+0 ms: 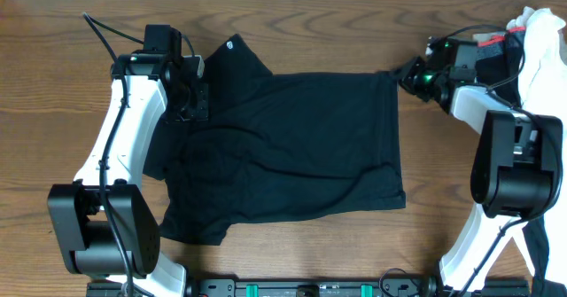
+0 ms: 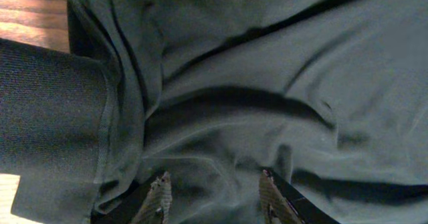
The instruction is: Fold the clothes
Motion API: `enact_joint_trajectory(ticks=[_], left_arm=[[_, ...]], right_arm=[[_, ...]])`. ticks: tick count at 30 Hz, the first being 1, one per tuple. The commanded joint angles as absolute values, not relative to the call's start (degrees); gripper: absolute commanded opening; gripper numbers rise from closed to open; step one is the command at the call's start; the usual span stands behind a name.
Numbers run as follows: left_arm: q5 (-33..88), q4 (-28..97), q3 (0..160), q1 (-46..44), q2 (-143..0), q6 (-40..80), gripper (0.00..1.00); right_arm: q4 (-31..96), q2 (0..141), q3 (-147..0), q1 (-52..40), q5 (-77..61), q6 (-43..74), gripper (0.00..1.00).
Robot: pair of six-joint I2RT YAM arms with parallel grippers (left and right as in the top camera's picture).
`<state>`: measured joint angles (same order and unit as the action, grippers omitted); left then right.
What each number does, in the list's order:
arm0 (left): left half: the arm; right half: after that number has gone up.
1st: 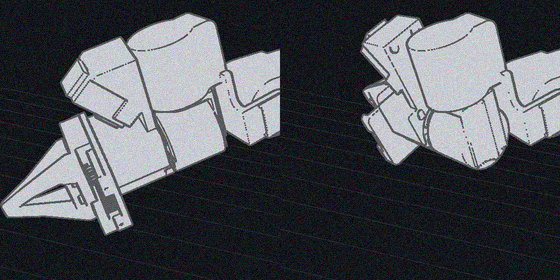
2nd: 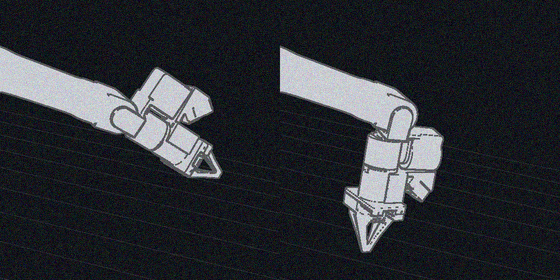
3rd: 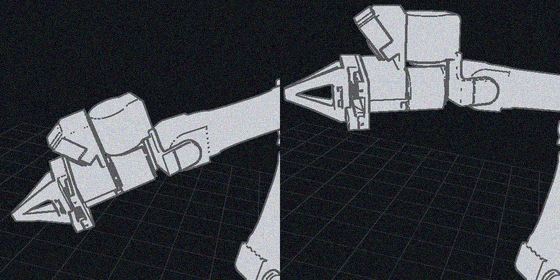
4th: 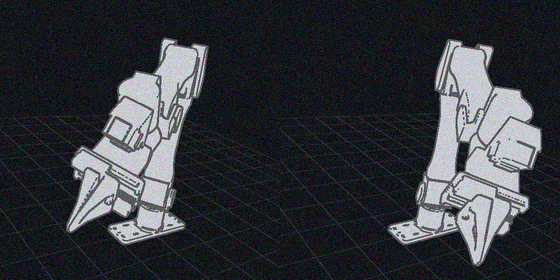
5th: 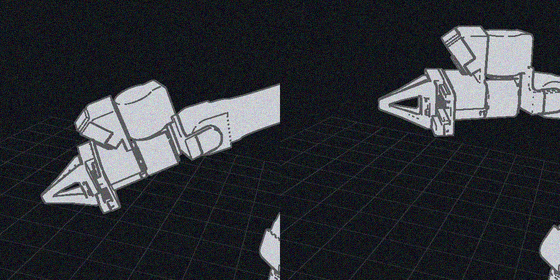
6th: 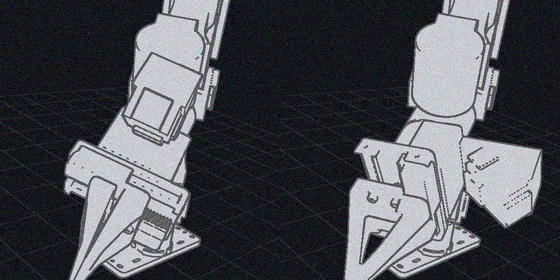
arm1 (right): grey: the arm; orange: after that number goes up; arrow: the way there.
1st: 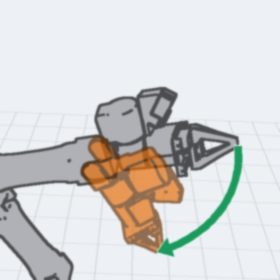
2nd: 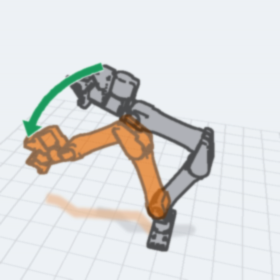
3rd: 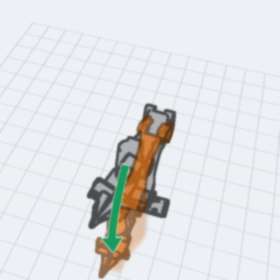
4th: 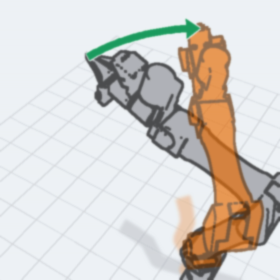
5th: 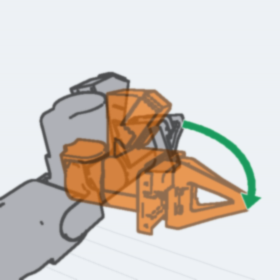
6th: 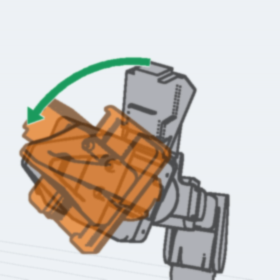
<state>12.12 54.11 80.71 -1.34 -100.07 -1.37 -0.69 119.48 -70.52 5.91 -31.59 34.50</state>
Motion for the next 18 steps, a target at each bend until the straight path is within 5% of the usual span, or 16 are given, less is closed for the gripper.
enact_joint_trajectory(ticks=[1,5,7,9,18], left_arm=[[12.9,54.3,80.8,-1.4,-99.2,-1.9,0.46],[12.9,54.2,80.8,-1.4,-99.2,-1.9,0.45],[12.9,54.0,80.8,-1.4,-99.2,-1.9,0.46],[12.9,53.8,80.8,-1.4,-99.2,-1.9,0.46],[12.9,53.6,80.8,-1.4,-99.2,-1.9,0.46]], right_arm=[[-0.6,116.9,-72.5,6.8,-33.8,33.1,0.01],[0.4,116.9,-72.5,6.9,-33.9,31.4,0.03],[4.0,116.9,-72.5,6.8,-32.7,30.7,0.26],[7.9,117.0,-72.5,6.4,-30.5,29.6,0.31],[10.5,117.4,-72.2,4.2,-26.9,26.3,0.31]])
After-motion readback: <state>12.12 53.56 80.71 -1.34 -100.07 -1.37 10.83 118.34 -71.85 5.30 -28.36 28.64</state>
